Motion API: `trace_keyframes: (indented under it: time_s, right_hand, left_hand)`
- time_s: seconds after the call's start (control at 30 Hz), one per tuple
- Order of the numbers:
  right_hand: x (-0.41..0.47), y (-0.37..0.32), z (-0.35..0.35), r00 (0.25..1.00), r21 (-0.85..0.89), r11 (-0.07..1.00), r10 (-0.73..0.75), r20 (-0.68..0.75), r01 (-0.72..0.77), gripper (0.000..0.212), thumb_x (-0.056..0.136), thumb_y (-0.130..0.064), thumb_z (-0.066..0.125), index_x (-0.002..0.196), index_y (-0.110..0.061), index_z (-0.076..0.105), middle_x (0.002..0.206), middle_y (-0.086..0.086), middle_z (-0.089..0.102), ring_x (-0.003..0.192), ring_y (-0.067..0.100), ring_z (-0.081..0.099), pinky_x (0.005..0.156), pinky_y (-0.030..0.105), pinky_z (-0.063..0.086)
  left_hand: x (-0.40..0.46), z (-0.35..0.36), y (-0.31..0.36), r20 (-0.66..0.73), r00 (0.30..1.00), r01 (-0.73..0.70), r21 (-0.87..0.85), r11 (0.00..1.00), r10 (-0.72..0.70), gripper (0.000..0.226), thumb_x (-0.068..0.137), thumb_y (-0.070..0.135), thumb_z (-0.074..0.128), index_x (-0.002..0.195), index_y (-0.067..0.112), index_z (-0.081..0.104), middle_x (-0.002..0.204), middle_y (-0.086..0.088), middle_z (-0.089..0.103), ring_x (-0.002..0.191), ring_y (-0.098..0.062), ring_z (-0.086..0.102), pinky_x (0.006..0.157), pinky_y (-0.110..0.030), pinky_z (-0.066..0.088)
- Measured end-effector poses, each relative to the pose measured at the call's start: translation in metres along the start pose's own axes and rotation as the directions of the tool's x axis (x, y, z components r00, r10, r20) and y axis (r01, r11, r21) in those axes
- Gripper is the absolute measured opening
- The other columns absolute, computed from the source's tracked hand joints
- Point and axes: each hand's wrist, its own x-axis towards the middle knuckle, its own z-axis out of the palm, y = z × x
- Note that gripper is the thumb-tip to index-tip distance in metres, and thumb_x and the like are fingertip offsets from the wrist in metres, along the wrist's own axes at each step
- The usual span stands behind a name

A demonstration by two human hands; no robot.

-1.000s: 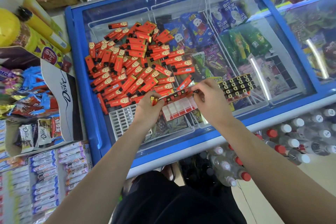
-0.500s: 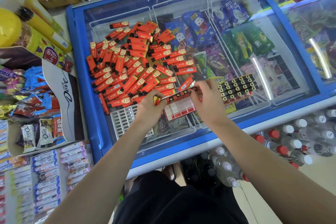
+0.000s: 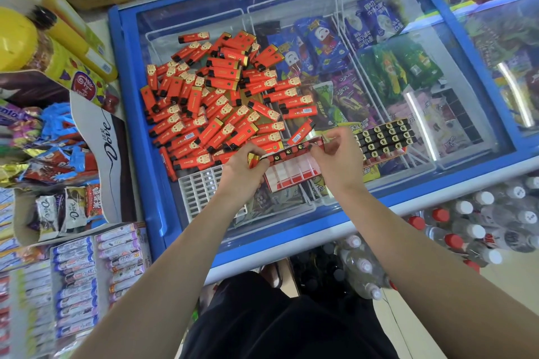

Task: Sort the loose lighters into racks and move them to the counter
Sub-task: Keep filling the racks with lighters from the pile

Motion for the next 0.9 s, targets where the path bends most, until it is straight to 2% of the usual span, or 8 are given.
trace_keyframes:
  time_s: [0.07, 0.23, 0.3, 0.4, 0.53, 0.67, 0.8, 0.9]
  right_hand:
    - [0.003, -0.003, 0.002, 0.988, 0.086, 0.985, 0.154, -0.032, -0.15, 0.028, 0.085, -0.016, 0.077, 0.1, -0.014, 0.053, 0.082, 0.0, 0.055, 0.07, 0.015, 0.052, 0.065, 0.029, 0.042]
    - [0.009, -0.006, 0.001, 0.952, 0.09, 0.947, 0.305, 0.04, -0.307, 0.024, 0.083, -0.026, 0.076, 0.081, -0.019, 0.052, 0.074, 0.0, 0.06, 0.066, 0.022, 0.059, 0.066, 0.034, 0.046]
    - [0.008, -0.004, 0.0, 0.929, 0.178, 0.912, 0.356, 0.102, -0.369, 0.029, 0.088, -0.027, 0.073, 0.076, -0.018, 0.048, 0.065, -0.001, 0.053, 0.053, 0.019, 0.052, 0.059, 0.035, 0.043]
    - [0.006, -0.001, -0.003, 0.892, 0.277, 0.848, 0.421, 0.164, -0.452, 0.033, 0.095, -0.024, 0.067, 0.074, -0.017, 0.043, 0.062, 0.0, 0.045, 0.04, 0.01, 0.043, 0.044, 0.024, 0.036]
    - [0.006, -0.003, -0.008, 0.899, 0.222, 0.872, 0.407, 0.164, -0.436, 0.034, 0.095, -0.025, 0.068, 0.074, -0.017, 0.043, 0.06, 0.001, 0.046, 0.038, 0.01, 0.043, 0.038, 0.021, 0.033]
    - [0.002, -0.013, -0.009, 0.96, 0.087, 0.957, 0.271, 0.077, -0.277, 0.029, 0.095, -0.03, 0.06, 0.075, -0.016, 0.045, 0.064, 0.003, 0.051, 0.056, 0.02, 0.049, 0.057, 0.031, 0.04]
    - [-0.02, -0.03, -0.004, 0.985, 0.095, 0.989, 0.1, 0.14, -0.114, 0.024, 0.096, -0.025, 0.058, 0.083, -0.005, 0.055, 0.071, 0.003, 0.051, 0.064, 0.017, 0.045, 0.062, 0.033, 0.038]
    - [-0.042, -0.042, 0.0, 0.949, 0.098, 0.993, 0.032, 0.314, -0.066, 0.016, 0.097, -0.022, 0.057, 0.086, -0.011, 0.058, 0.071, 0.002, 0.054, 0.062, 0.014, 0.048, 0.06, 0.03, 0.039]
  left_hand:
    - [0.0, 0.0, 0.0, -0.005, 1.0, -0.005, -0.006, 1.0, 0.005, 0.008, 0.104, 0.025, 0.06, 0.107, 0.033, 0.061, 0.08, -0.014, 0.07, 0.066, -0.024, 0.062, 0.065, -0.048, 0.059]
    - [-0.002, 0.0, 0.001, -0.002, 1.0, 0.002, -0.016, 1.0, -0.002, 0.01, 0.106, 0.027, 0.055, 0.105, 0.033, 0.063, 0.091, -0.016, 0.073, 0.07, -0.02, 0.067, 0.076, -0.055, 0.061]
    - [-0.003, -0.001, 0.001, 0.001, 1.0, 0.006, -0.023, 1.0, -0.006, 0.01, 0.107, 0.026, 0.055, 0.105, 0.033, 0.063, 0.087, -0.012, 0.072, 0.069, -0.018, 0.067, 0.077, -0.054, 0.063]
    - [-0.004, -0.001, 0.001, 0.0, 1.0, 0.014, -0.03, 0.999, -0.014, 0.01, 0.106, 0.026, 0.055, 0.109, 0.031, 0.063, 0.083, -0.008, 0.07, 0.068, -0.016, 0.067, 0.078, -0.051, 0.063]
    - [-0.007, -0.001, 0.004, -0.004, 1.0, 0.023, -0.034, 0.999, -0.023, 0.011, 0.107, 0.025, 0.054, 0.112, 0.027, 0.063, 0.086, -0.011, 0.071, 0.069, -0.017, 0.066, 0.078, -0.049, 0.062]
    - [-0.009, 0.001, 0.007, -0.037, 0.996, 0.077, -0.22, 0.973, -0.087, 0.012, 0.108, 0.023, 0.054, 0.113, 0.018, 0.064, 0.085, -0.008, 0.066, 0.067, -0.018, 0.062, 0.07, -0.041, 0.06]
    - [-0.009, -0.002, 0.011, 0.015, 0.962, 0.229, -0.596, 0.77, -0.274, 0.014, 0.107, 0.019, 0.054, 0.111, 0.009, 0.063, 0.078, -0.007, 0.064, 0.064, -0.021, 0.062, 0.057, -0.033, 0.056]
    - [-0.01, -0.004, 0.012, 0.101, 0.943, 0.278, -0.759, 0.588, -0.316, 0.014, 0.107, 0.023, 0.053, 0.104, 0.012, 0.062, 0.078, -0.006, 0.062, 0.066, -0.019, 0.061, 0.065, -0.034, 0.054]
